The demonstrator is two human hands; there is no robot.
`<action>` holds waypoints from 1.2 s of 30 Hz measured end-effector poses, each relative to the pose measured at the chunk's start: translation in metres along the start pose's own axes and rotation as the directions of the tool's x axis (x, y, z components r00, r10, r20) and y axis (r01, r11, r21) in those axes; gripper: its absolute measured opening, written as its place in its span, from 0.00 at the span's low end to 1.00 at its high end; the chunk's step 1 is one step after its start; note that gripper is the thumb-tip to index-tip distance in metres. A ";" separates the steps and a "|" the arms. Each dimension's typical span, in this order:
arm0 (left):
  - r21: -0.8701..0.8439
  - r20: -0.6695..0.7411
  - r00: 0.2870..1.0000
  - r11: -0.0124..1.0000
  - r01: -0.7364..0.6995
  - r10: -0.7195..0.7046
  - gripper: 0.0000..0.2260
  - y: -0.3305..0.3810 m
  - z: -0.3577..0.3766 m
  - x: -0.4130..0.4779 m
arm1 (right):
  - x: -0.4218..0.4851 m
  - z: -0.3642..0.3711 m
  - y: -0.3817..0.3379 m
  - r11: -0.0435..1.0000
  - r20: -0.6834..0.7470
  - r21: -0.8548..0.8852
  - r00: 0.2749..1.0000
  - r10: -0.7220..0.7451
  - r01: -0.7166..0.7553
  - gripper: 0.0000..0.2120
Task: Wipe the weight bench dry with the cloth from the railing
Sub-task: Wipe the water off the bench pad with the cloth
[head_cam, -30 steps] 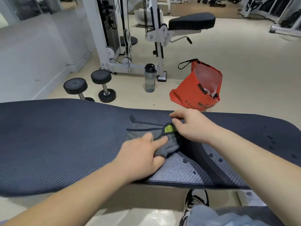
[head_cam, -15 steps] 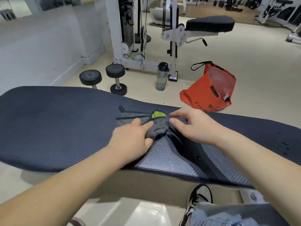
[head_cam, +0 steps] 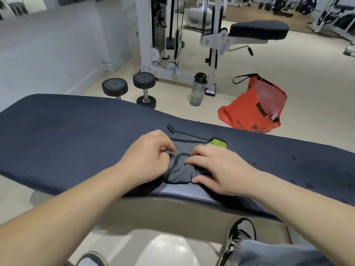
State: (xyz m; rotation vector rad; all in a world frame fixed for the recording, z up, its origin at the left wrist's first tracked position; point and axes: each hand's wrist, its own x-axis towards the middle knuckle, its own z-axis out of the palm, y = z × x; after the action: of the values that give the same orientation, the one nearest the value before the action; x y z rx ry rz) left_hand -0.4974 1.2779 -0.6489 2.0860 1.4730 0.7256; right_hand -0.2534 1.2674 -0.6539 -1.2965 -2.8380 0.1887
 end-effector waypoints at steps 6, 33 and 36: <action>0.085 0.050 0.997 0.994 -0.061 0.057 0.14 0.006 0.007 0.000 | -0.009 -0.007 0.059 0.878 -0.101 0.003 0.874 0.476 -0.478 0.23; 0.095 0.108 0.970 0.969 -0.227 0.216 0.18 0.063 0.087 0.040 | -0.115 0.006 0.068 0.877 -0.086 0.088 0.873 0.479 -0.472 0.21; 0.081 0.080 0.975 0.974 -0.212 0.205 0.18 0.060 0.085 0.041 | -0.119 0.003 0.097 0.682 -0.092 0.047 0.677 0.731 -0.730 0.18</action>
State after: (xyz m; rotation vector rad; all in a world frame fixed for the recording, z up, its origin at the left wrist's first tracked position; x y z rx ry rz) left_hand -0.3878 1.2914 -0.6672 2.3351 1.2817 0.6648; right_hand -0.1023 1.2406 -0.6638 -2.2948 -2.0492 0.1229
